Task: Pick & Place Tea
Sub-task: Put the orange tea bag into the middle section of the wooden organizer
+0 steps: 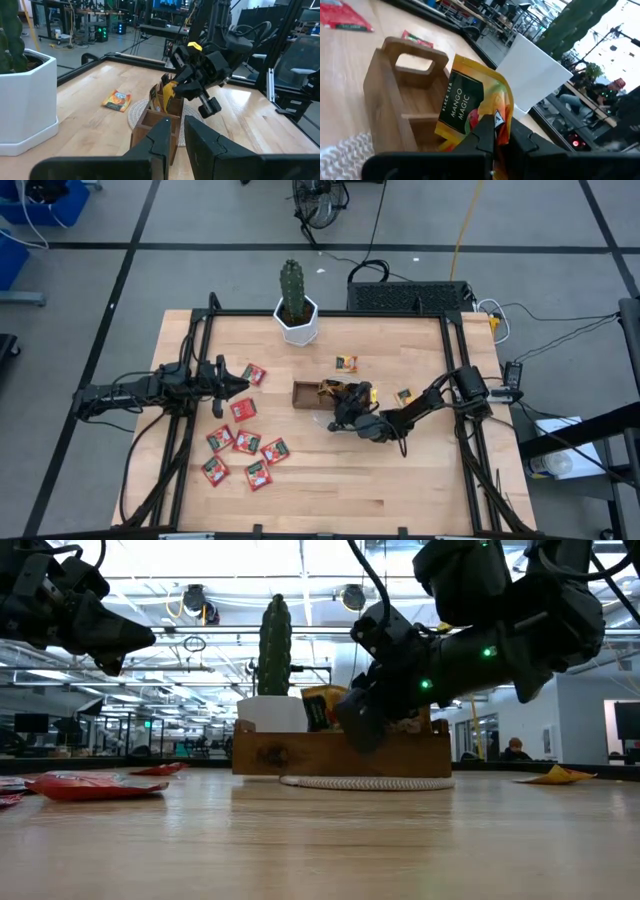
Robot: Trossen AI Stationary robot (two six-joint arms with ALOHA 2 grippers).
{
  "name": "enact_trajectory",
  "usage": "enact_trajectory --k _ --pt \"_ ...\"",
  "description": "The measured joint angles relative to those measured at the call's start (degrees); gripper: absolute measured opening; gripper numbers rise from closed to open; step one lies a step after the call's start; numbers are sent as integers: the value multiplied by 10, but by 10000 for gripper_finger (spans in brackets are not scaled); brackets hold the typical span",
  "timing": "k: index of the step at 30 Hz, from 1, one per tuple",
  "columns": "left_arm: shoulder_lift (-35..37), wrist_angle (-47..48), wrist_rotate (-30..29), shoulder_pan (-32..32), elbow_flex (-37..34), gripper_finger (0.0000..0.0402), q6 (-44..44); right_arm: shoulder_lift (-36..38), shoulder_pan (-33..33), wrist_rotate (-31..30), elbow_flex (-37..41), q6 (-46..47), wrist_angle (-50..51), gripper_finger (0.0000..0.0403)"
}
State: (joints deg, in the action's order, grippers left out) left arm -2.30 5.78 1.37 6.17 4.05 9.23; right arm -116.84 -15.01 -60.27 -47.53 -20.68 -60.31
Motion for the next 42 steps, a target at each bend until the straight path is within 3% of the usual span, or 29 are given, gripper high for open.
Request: enact_trajectory --k 7,17,24,26,29,32,35,39,42 --pt "0 0 0 0 0 58 0 0 -1 5 0 1 15 48" --pt "0 0 0 0 0 58 0 5 -3 18 0 2 5 132" --pt "0 0 0 0 0 58 0 83 -11 18 -7 -53 5 145" --pt "0 0 0 0 0 58 0 124 -10 23 -25 -63 74 145" --pt "0 0 0 0 0 58 0 183 3 83 -90 -42 293 146" --pt "0 0 0 0 0 58 0 211 41 216 -195 97 565 146" --pt "0 0 0 0 0 58 0 202 93 371 -294 187 762 146" --pt "0 0 0 0 0 58 0 155 136 445 -380 190 913 142" --pt "0 0 0 0 0 58 0 119 154 499 -406 189 950 140"
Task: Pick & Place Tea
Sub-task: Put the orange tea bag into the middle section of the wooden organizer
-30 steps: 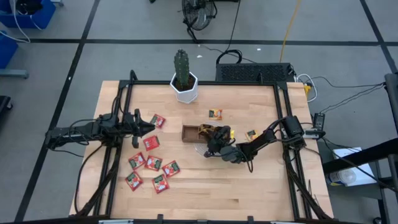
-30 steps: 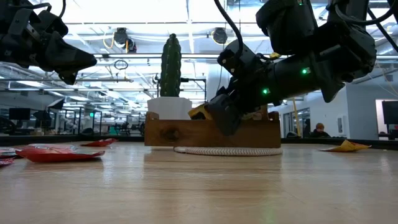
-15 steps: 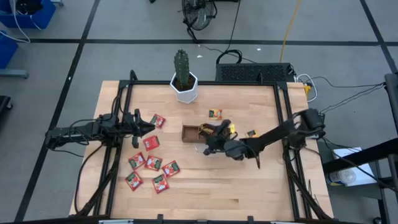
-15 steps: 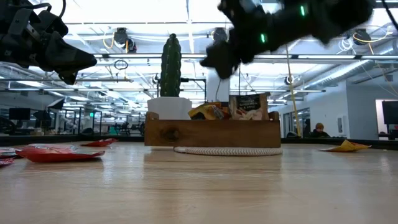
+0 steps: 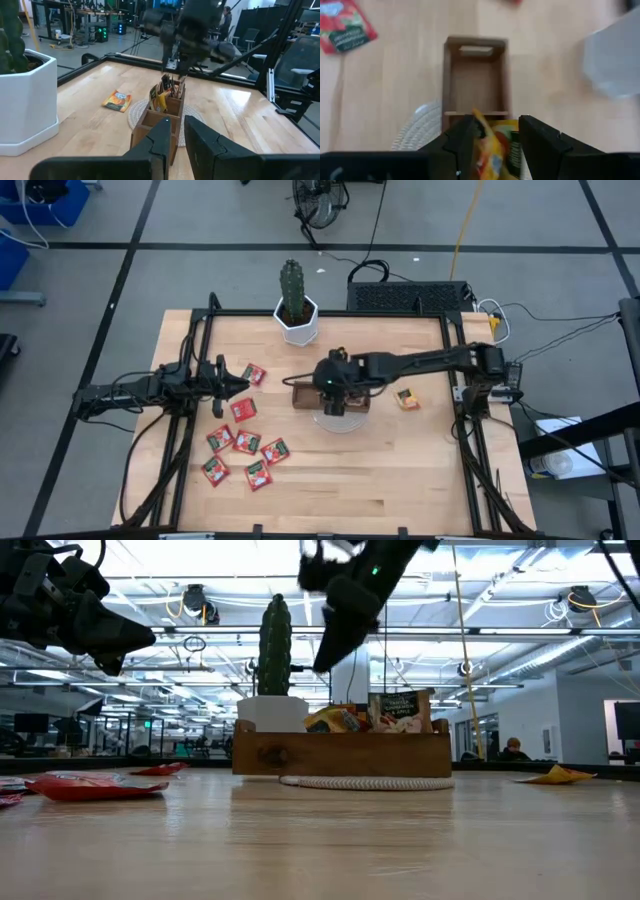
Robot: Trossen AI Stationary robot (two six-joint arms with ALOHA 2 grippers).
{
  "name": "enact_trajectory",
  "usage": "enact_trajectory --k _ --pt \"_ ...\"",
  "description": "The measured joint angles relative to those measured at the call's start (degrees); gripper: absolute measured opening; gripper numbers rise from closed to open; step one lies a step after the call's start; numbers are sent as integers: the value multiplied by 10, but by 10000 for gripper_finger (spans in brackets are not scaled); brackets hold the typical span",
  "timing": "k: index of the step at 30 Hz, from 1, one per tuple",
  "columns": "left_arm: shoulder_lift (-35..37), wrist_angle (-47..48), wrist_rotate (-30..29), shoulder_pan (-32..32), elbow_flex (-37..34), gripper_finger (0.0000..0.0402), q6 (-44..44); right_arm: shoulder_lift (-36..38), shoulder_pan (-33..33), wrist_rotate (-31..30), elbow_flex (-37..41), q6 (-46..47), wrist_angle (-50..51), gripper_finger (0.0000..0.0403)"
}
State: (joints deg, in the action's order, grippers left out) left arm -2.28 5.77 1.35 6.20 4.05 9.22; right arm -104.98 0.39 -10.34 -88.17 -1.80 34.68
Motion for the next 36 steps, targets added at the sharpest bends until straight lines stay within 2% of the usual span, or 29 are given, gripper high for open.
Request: enact_trajectory --k 3,16,26,36 --pt "0 0 0 0 0 58 0 -28 5 32 -2 -4 9 141" --pt "0 0 0 0 0 58 0 -87 15 32 -3 -39 12 134" --pt "0 0 0 0 0 58 0 -49 14 26 -3 -47 26 134" --pt "0 0 0 0 0 58 0 -46 15 15 -2 -47 49 134"
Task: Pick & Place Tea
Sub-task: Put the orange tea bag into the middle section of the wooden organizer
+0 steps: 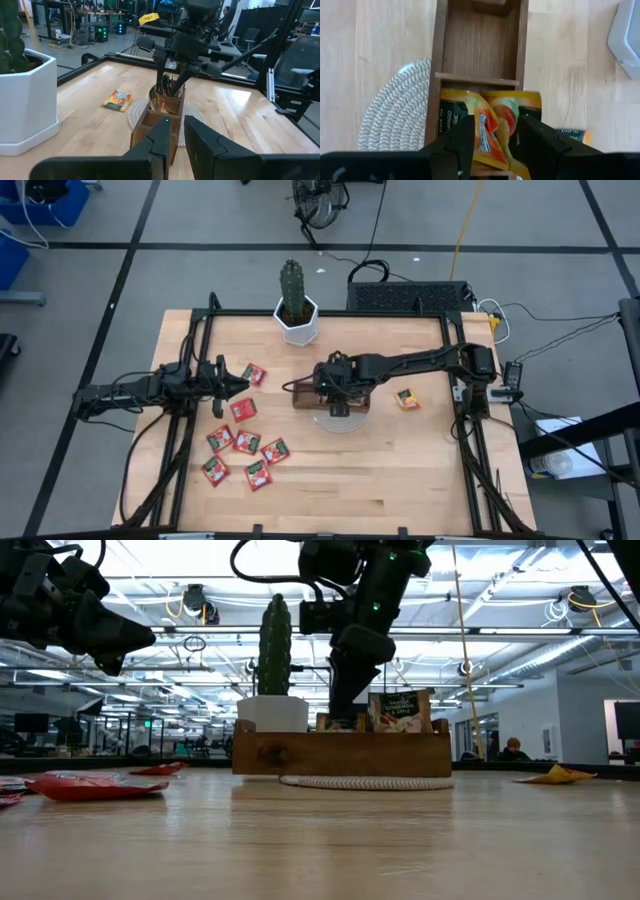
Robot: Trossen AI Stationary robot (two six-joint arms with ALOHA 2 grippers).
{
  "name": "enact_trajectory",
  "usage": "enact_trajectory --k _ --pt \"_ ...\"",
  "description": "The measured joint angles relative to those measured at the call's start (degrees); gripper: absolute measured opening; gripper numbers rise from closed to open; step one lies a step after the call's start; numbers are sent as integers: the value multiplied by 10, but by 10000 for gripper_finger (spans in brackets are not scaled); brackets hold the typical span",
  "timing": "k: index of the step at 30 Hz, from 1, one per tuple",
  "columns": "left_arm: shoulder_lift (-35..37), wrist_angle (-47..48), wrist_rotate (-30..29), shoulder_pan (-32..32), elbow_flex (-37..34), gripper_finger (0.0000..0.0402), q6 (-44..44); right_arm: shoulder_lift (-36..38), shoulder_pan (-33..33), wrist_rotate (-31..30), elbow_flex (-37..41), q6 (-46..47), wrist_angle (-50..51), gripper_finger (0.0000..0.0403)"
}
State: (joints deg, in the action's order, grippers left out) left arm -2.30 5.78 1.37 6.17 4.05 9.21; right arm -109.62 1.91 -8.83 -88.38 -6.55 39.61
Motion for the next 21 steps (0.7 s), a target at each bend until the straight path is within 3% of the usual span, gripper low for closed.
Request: enact_trajectory --k 5,9,21 --pt "0 0 0 0 0 58 0 0 0 2 0 -2 -5 134" --pt "0 0 0 0 0 58 0 0 0 43 24 -2 -35 134" --pt "0 0 0 0 0 58 0 0 7 41 84 -11 -92 134"
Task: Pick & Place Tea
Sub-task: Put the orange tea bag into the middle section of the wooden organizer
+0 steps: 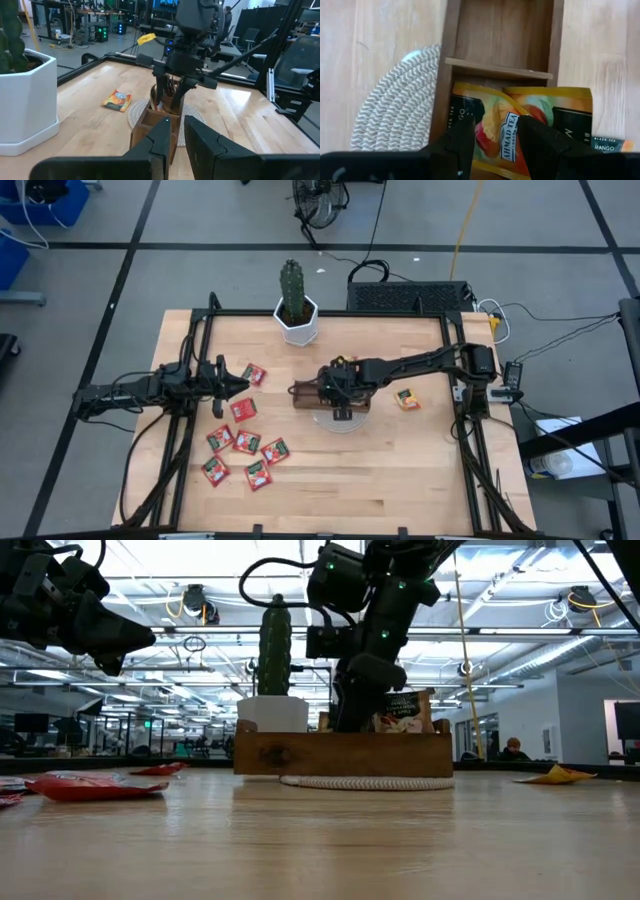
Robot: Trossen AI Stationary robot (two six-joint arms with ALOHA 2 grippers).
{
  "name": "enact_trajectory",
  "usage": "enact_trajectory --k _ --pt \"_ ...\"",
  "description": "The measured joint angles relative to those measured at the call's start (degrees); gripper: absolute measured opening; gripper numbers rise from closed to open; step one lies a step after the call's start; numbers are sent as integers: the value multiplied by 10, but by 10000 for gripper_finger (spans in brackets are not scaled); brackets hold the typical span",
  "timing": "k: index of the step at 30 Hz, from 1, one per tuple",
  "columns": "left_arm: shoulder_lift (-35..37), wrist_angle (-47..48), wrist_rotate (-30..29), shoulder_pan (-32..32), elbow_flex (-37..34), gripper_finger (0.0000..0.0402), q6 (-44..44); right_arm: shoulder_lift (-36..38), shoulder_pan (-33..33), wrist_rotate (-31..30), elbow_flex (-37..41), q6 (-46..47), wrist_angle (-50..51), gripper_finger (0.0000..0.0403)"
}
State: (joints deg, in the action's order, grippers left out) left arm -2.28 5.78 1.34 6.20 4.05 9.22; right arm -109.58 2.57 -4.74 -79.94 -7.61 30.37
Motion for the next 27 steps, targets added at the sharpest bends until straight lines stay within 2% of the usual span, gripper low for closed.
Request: enact_trajectory --k 4,12,22,27 --pt "0 0 0 0 0 58 0 3 -3 -5 0 -6 0 134" --pt "0 0 0 0 0 58 0 6 -13 -55 0 -27 8 134" --pt "0 0 0 0 0 58 0 6 -15 -63 0 -42 7 134" --pt "0 0 0 0 0 58 0 6 -17 -90 0 -45 7 134"
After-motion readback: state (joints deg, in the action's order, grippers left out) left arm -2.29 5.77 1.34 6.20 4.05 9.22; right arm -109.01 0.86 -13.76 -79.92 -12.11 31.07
